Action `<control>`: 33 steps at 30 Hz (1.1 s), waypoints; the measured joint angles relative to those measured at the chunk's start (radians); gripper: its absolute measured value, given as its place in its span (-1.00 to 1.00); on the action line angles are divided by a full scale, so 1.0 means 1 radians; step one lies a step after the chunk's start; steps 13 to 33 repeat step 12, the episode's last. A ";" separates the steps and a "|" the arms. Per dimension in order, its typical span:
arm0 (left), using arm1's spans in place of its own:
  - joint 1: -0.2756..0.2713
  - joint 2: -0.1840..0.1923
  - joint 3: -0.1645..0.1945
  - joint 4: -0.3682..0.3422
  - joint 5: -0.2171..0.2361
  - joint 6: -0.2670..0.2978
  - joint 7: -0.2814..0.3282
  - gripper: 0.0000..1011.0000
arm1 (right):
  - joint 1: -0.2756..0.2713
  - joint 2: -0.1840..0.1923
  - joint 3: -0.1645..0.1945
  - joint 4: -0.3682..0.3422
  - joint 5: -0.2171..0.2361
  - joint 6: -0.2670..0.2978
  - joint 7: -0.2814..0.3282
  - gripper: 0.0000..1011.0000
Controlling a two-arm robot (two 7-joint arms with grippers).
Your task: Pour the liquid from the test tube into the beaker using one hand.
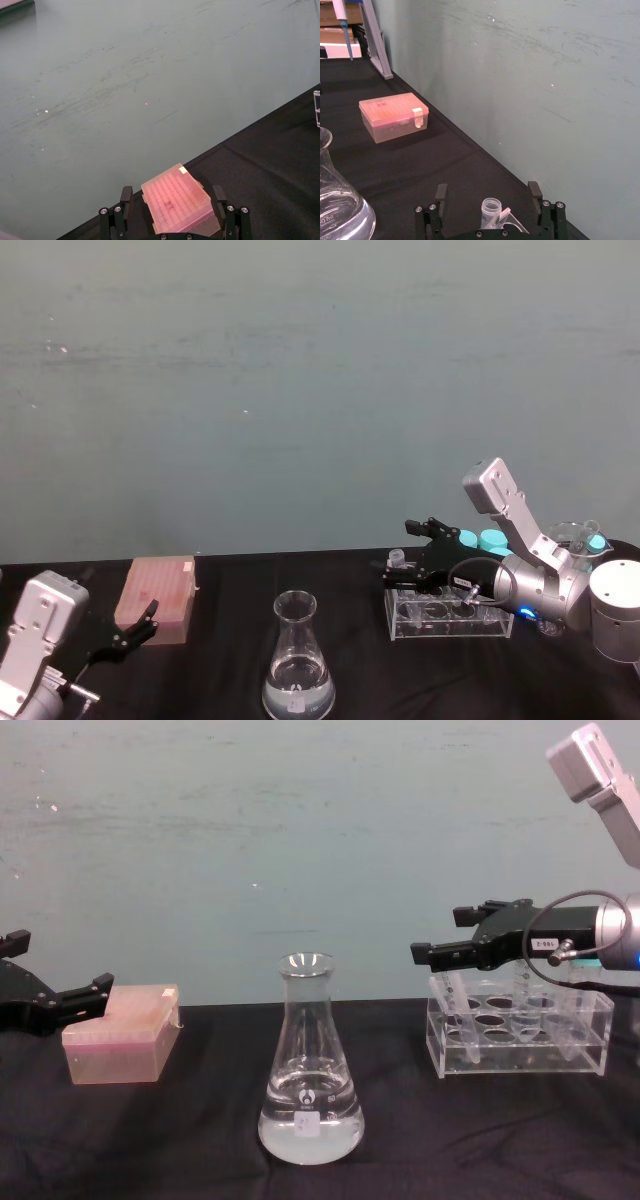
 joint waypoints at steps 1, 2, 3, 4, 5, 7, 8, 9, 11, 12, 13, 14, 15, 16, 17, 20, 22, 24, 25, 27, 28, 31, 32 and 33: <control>0.000 0.000 0.000 0.000 0.000 0.000 0.000 0.98 | 0.000 0.000 0.000 0.000 0.000 0.000 0.000 0.98; 0.000 0.000 0.000 0.000 0.000 0.000 0.000 0.98 | 0.000 0.000 0.000 0.000 0.000 0.000 0.000 0.98; 0.000 0.000 0.000 0.000 0.000 0.000 0.000 0.98 | 0.000 0.000 0.000 0.000 0.000 0.000 0.000 0.98; 0.000 0.000 0.000 0.000 0.000 0.000 0.000 0.98 | 0.000 0.000 0.000 0.000 0.000 0.000 0.000 0.98; 0.000 0.000 0.000 0.000 0.000 0.000 0.000 0.98 | 0.000 0.000 0.000 0.000 0.000 0.000 0.000 0.98; 0.000 0.000 0.000 0.000 0.000 0.000 0.000 0.98 | 0.000 0.000 0.000 0.000 0.000 0.000 0.000 0.98; 0.000 0.000 0.000 0.000 0.000 0.000 0.000 0.98 | 0.000 0.000 0.000 0.000 0.000 0.000 0.000 0.98; 0.000 0.000 0.000 0.000 0.000 0.000 0.000 0.98 | 0.000 0.000 0.000 0.000 0.000 0.000 0.000 0.98; 0.000 0.000 0.000 0.000 0.000 0.000 0.000 0.98 | 0.000 0.000 0.000 0.000 0.000 0.000 0.000 0.98; 0.000 0.000 0.000 0.000 0.000 0.000 0.000 0.98 | 0.000 0.000 0.000 0.000 0.000 0.000 0.000 0.98; 0.000 0.000 0.000 0.000 0.000 0.000 0.000 0.98 | 0.000 0.000 0.000 0.000 0.000 0.000 0.000 0.98; 0.000 0.000 0.000 0.000 0.000 0.000 0.000 0.98 | 0.000 0.000 0.000 0.000 0.000 0.000 0.000 0.98; 0.000 0.000 0.000 0.000 0.000 0.000 0.000 0.98 | 0.000 0.000 0.000 0.000 0.000 0.000 0.000 0.98; 0.000 0.000 0.000 0.000 0.000 0.000 0.000 0.98 | 0.000 0.000 0.000 0.000 0.000 0.000 0.000 0.98; 0.000 0.000 0.000 0.000 0.000 0.000 0.000 0.98 | 0.000 0.000 0.000 0.000 0.000 0.000 0.000 0.98; 0.000 0.000 0.000 0.000 0.000 0.000 0.000 0.98 | 0.000 0.000 0.000 0.000 0.000 0.000 0.000 0.98; 0.000 0.000 0.000 0.000 0.000 0.000 0.000 0.98 | 0.000 0.000 0.000 0.000 0.000 0.000 0.000 0.98; 0.000 0.000 0.000 0.000 0.000 0.000 0.000 0.98 | 0.000 0.000 0.000 0.000 0.000 0.000 0.000 0.98; 0.000 0.000 0.000 0.000 0.000 0.000 0.000 0.98 | 0.000 0.000 0.000 0.000 0.000 0.000 0.000 0.98; 0.000 0.000 0.000 0.000 0.000 0.000 0.000 0.98 | 0.000 0.000 0.000 0.000 0.000 0.000 0.000 0.98; 0.000 0.000 0.000 0.000 0.000 0.000 0.000 0.98 | 0.000 0.000 0.000 0.000 0.000 0.000 0.000 0.98; 0.000 0.000 0.000 0.000 0.000 0.000 0.000 0.98 | 0.000 0.000 0.000 0.000 0.000 0.000 0.000 0.98; 0.000 0.000 0.000 0.000 0.000 0.000 0.000 0.98 | 0.000 0.000 0.000 0.000 0.000 0.000 0.000 0.98; 0.000 0.000 0.000 0.000 0.000 0.000 0.000 0.98 | 0.000 0.000 0.000 0.000 0.000 0.000 0.000 0.98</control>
